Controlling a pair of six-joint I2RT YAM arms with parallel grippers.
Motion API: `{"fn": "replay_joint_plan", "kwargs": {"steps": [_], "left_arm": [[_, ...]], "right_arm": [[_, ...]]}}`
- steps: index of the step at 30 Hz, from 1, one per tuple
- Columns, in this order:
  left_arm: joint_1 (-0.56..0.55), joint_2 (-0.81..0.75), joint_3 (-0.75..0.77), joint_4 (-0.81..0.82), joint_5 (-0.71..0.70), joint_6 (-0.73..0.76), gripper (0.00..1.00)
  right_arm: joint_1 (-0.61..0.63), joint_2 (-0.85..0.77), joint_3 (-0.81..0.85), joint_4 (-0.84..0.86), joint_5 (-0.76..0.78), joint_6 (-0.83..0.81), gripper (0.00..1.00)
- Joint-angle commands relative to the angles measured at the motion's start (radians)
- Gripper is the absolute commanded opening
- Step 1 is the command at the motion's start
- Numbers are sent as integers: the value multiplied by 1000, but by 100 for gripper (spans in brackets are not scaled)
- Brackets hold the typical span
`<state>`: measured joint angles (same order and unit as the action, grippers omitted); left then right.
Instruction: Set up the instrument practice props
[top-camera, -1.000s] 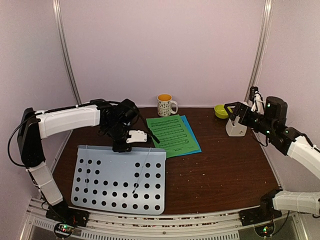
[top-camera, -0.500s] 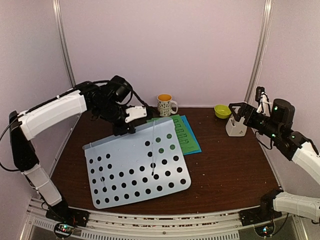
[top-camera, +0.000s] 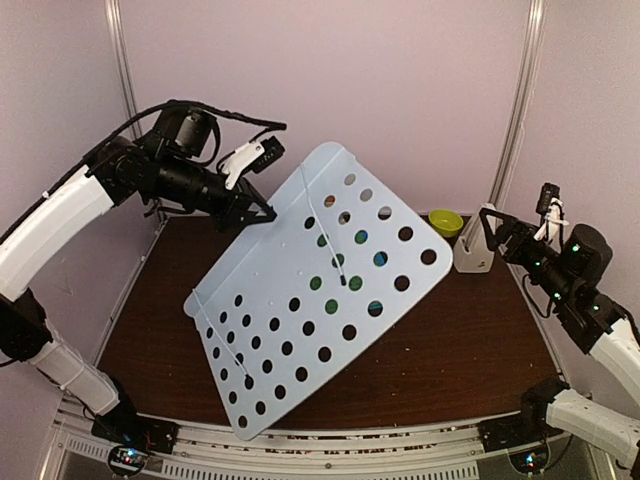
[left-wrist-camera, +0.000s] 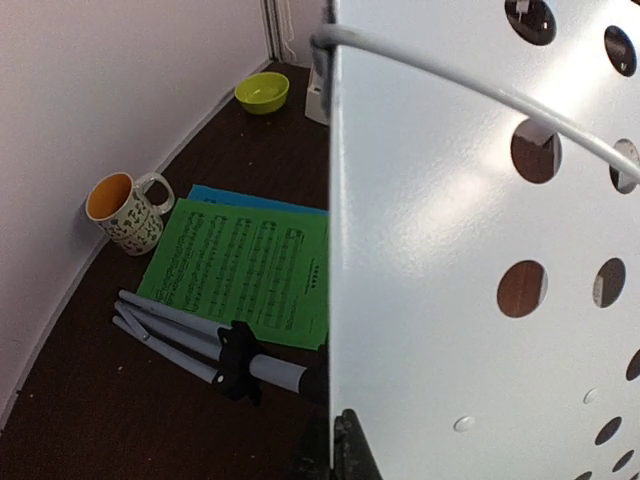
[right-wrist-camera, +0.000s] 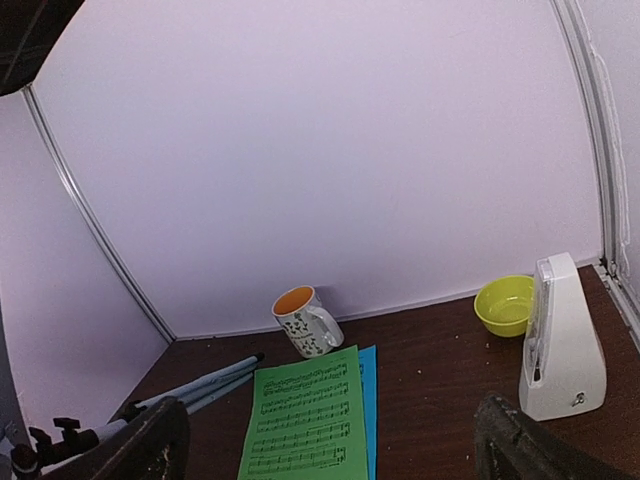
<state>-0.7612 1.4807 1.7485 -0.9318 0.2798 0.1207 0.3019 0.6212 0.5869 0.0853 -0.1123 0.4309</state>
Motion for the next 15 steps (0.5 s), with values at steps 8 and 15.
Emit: {"fn": "replay_joint_plan", "kwargs": {"steps": [8,15], "left_arm": [[-3,-186,66,659,-6,-639,0],[-3,-205,67,832,-52,-886,0]], "right_arm": [[49,116,39,172,-159,-73,100],[230,266,167,181,-73,-176,100]]}}
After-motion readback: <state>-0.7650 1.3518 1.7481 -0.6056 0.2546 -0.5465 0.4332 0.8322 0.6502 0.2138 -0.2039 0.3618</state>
